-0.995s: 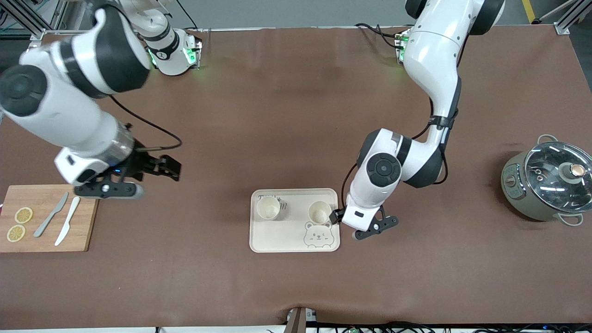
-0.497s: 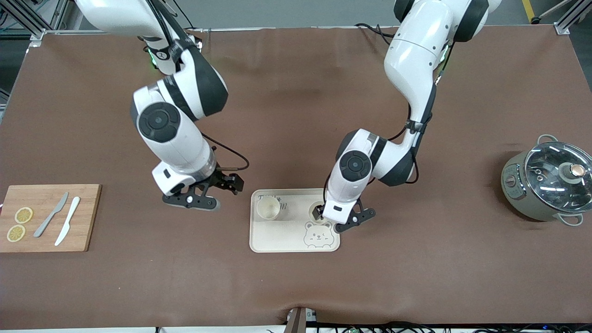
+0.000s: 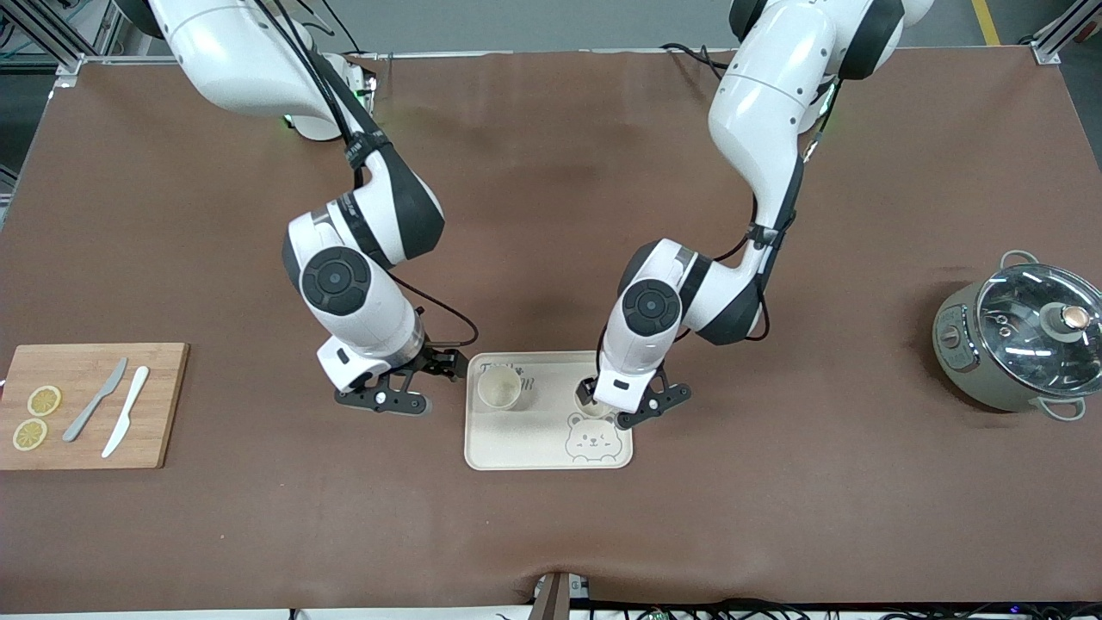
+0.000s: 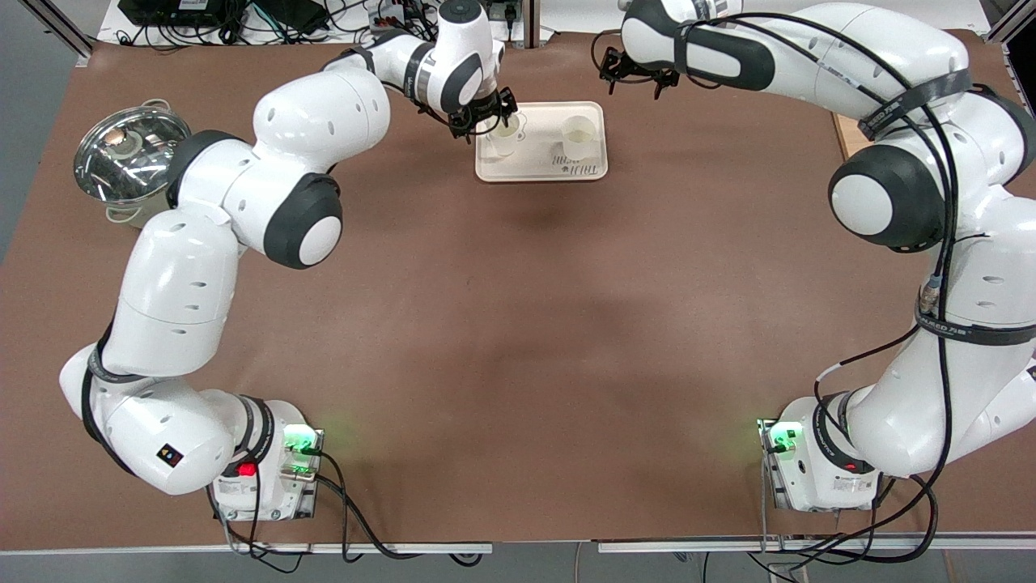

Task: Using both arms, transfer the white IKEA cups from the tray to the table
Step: 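Lower both grippers around the white cups and close them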

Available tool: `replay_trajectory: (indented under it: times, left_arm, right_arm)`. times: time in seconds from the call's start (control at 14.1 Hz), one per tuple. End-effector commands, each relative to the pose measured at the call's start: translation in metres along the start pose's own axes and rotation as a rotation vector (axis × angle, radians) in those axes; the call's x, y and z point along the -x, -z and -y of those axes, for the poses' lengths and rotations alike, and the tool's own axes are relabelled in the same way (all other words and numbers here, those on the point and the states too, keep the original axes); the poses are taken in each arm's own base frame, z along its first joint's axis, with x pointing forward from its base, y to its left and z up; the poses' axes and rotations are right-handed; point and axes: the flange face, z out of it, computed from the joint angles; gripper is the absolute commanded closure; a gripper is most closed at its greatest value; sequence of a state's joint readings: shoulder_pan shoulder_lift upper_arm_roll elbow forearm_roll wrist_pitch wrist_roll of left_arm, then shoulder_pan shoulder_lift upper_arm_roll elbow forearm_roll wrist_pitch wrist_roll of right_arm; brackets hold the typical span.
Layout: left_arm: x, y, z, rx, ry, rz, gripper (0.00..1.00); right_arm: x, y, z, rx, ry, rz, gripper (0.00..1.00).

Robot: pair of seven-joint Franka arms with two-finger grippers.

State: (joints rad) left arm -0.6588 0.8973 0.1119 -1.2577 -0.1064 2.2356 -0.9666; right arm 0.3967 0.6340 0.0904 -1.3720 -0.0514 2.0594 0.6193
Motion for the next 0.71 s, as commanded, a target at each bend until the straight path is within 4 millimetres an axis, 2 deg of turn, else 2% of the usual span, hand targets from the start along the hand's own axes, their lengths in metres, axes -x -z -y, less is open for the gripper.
replay_trajectory:
  times: [0.0, 0.14, 0.21, 0.28, 0.43, 0.64]
  left_arm:
    - [0.012, -0.019, -0.004, -0.016, -0.006, 0.013, 0.0]
    - [0.014, -0.027, -0.003, -0.027, -0.017, 0.013, 0.0]
    - [0.015, -0.027, -0.005, -0.02, 0.007, 0.01, 0.09]
    - [0.012, -0.015, -0.006, -0.008, 0.01, 0.004, 0.99]
    - [0.013, -0.02, -0.005, -0.012, 0.008, 0.007, 1.0]
    - [0.009, -0.021, -0.002, -0.015, 0.009, 0.006, 1.0]
  right_arm:
    - [0.001, -0.017, 0.019, -0.014, 0.028, -0.03, 0.0]
    - [0.006, -0.028, 0.027, -0.015, 0.039, -0.029, 0.0]
    - [0.008, -0.032, 0.031, -0.022, 0.045, -0.034, 0.0]
    - [0.008, -0.036, 0.034, -0.031, 0.046, -0.044, 0.0]
    - [0.008, -0.05, 0.035, -0.025, 0.053, -0.039, 0.0]
    - [0.008, -0.06, 0.035, -0.021, 0.057, -0.037, 0.0]
